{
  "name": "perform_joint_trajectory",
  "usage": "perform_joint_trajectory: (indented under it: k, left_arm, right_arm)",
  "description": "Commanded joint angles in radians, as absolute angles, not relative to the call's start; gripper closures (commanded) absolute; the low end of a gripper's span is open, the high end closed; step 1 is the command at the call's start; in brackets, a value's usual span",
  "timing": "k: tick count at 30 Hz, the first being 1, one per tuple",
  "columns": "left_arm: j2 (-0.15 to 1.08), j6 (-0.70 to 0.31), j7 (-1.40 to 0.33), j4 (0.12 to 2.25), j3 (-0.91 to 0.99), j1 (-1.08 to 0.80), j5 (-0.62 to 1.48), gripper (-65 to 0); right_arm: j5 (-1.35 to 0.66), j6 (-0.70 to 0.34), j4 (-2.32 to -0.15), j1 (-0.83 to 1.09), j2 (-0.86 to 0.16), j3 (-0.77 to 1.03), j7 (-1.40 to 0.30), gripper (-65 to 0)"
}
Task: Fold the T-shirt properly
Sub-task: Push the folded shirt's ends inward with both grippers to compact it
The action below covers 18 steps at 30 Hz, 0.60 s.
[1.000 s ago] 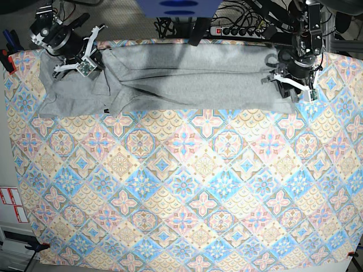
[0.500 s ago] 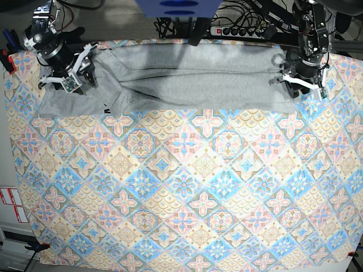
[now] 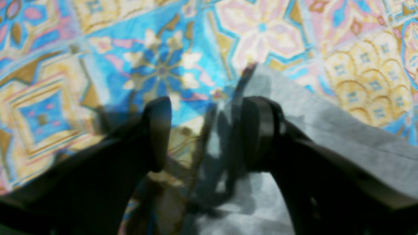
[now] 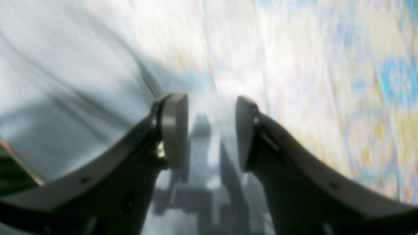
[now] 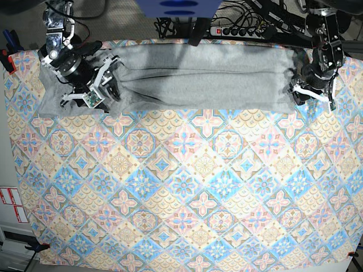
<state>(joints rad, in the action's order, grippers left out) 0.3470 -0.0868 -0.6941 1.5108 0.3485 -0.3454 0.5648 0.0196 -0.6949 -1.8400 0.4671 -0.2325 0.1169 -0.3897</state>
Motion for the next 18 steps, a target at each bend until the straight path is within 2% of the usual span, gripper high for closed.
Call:
perform_joint_trajectory:
  k: [1, 9, 18]
  left_arm:
    - [0.363, -0.091, -0.699, 1.526, 0.354, -0.34, 0.568, -34.0]
    - [0.363, -0.119, -0.779, 1.529, 0.278, -0.352, 0.576, -33.8]
    - [0.36, -0.119, -0.78, 1.472, 0.277, -0.372, 0.575, -33.6]
  right_arm:
    - [-0.004, -0.698, -1.853, 0.461, -0.24, 0.122, -0.355, -23.2]
    - [-0.004, -0.698, -1.848, 0.461, -0.24, 0.124, -0.354, -23.2]
    - [-0.004, -0.698, -1.847, 0.461, -0.24, 0.128, -0.354, -23.2]
